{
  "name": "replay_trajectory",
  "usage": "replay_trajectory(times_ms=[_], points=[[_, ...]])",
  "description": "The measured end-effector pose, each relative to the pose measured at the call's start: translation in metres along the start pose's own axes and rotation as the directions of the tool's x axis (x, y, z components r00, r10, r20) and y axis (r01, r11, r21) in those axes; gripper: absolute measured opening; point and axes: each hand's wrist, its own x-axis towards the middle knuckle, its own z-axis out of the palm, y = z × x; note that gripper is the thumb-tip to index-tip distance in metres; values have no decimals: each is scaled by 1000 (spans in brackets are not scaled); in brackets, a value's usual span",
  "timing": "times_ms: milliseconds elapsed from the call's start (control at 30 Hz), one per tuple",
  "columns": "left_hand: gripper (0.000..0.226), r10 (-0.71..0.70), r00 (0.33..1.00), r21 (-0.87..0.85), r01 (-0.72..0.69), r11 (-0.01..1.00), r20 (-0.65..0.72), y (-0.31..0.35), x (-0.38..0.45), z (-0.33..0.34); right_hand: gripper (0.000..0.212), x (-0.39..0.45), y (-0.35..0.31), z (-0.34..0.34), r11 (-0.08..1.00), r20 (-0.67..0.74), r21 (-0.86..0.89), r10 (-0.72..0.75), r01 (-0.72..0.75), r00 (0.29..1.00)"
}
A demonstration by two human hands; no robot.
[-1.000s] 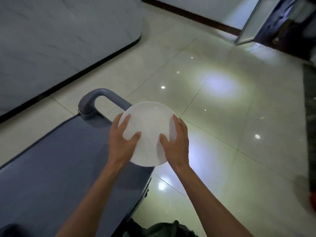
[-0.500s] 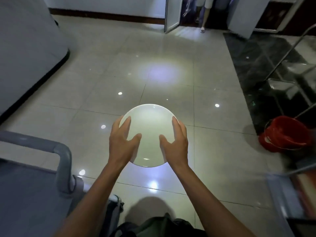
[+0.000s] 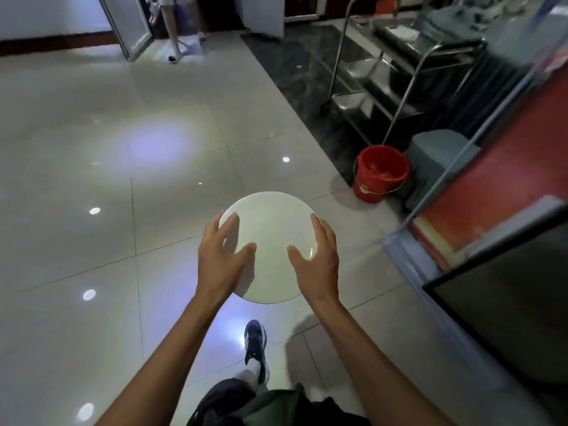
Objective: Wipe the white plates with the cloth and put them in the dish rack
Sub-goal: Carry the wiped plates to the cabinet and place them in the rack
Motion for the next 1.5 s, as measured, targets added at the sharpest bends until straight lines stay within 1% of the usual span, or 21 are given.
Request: replay_trajectory(times_ms=[167, 300, 400, 500, 567, 633, 767, 867, 967, 1067, 1167, 1233, 1333, 1500], points=[[62, 49, 991, -52, -42, 998, 123, 8, 55, 57, 72, 45, 14, -22, 998, -130, -42, 44, -50, 990], [64, 108, 968, -86, -91, 992, 226, 27, 104, 97, 70, 87, 17, -37, 992, -253, -71, 86, -107, 964], [64, 158, 944, -105, -133, 986, 291, 38, 134, 121, 71, 115, 22, -45, 985, -337, -62, 128, -158, 933], [65, 189, 910, -92, -166, 982, 368, 52, 162, 148, 72, 133, 27, -53, 984, -420, 2, 162, -177, 893], [64, 225, 881, -74, -214, 974, 417, 64, 170, 165, 72, 138, 29, -63, 980, -479, 20, 184, -199, 858], [64, 274, 845, -74, -271, 960, 459, 76, 177, 185, 72, 144, 31, -74, 976, -542, 4, 185, -218, 820], [64, 308, 779, -43, -341, 939, 546, 98, 180, 234, 71, 148, 41, -106, 971, -638, 14, 192, -238, 746], [64, 371, 701, -73, -416, 906, 609, 118, 169, 275, 70, 144, 54, -138, 962, -702, 39, 218, -269, 678], [64, 390, 628, -102, -444, 890, 673, 142, 150, 319, 68, 134, 69, -174, 957, -770, 93, 243, -273, 590], [67, 433, 537, -142, -497, 856, 724, 169, 129, 359, 70, 121, 92, -207, 951, -828, 117, 253, -287, 500], [67, 471, 446, -194, -536, 821, 761, 198, 108, 399, 73, 113, 117, -246, 931, -852, 210, 325, -299, 410], [66, 487, 393, -222, -554, 802, 780, 219, 91, 424, 73, 110, 128, -275, 924, -863, 237, 342, -300, 371], [65, 506, 336, -248, -582, 775, 794, 245, 64, 464, 73, 103, 145, -318, 916, -876, 286, 369, -282, 312], [64, 524, 256, -317, -561, 765, 812, 280, 15, 520, 72, 82, 165, -379, 914, -910, 295, 358, -277, 212]])
